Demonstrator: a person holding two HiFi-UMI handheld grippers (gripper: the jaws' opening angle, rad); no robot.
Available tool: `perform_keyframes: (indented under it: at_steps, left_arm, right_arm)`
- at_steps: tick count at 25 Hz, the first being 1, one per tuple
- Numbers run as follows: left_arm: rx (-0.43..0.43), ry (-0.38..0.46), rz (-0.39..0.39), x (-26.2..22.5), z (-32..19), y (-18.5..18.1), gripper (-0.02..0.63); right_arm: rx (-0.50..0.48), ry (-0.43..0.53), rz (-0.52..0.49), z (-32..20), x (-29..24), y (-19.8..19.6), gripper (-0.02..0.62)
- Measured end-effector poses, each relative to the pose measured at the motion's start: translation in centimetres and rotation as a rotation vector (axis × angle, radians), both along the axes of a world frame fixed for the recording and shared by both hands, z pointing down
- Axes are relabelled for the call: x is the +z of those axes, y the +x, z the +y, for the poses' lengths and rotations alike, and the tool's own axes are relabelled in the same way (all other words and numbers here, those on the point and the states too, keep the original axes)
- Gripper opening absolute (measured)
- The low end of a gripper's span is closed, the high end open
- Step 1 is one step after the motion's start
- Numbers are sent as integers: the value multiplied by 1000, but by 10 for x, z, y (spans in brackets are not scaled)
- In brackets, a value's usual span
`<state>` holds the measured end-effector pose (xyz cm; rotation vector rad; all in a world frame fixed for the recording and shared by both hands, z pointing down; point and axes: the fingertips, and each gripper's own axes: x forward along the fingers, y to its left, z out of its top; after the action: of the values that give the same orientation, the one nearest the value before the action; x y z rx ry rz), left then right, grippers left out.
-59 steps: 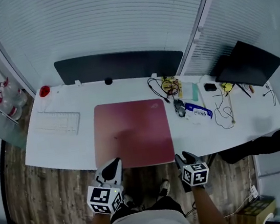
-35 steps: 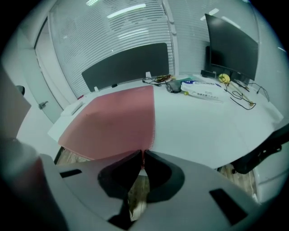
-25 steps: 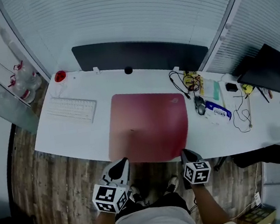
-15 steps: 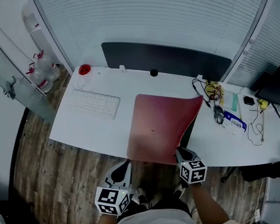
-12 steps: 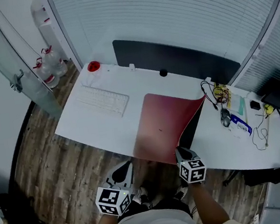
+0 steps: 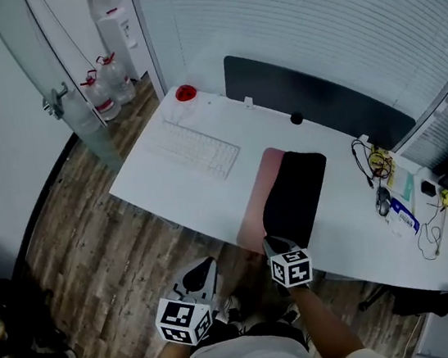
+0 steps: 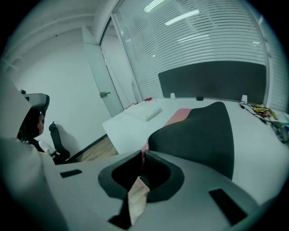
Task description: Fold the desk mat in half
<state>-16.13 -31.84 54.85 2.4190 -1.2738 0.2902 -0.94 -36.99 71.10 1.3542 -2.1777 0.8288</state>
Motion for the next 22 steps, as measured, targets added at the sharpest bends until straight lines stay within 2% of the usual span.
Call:
perform_keyframes:
  at_steps: [7,12,13,16,22]
  left_arm:
    - [-30,-3,3,2,10,-14,11]
    - [-26,9,5,0,12,-16,11]
    - [-23,17,9,-2,10,-15,11]
    - [6,44,33,-13,2,-3,11]
    - [135,110,71,-41,-8,49,11]
  right_arm:
    - [-73,-70,-11,-9,25,-43,77]
    - [-47,-82,-64,-10,21,-38,97]
    - [-45,-66,-79,-7,13,-34,120]
    - [-22,13,-125,4,-22,-12,124]
    - [154,239,-156,29,-116,72,52]
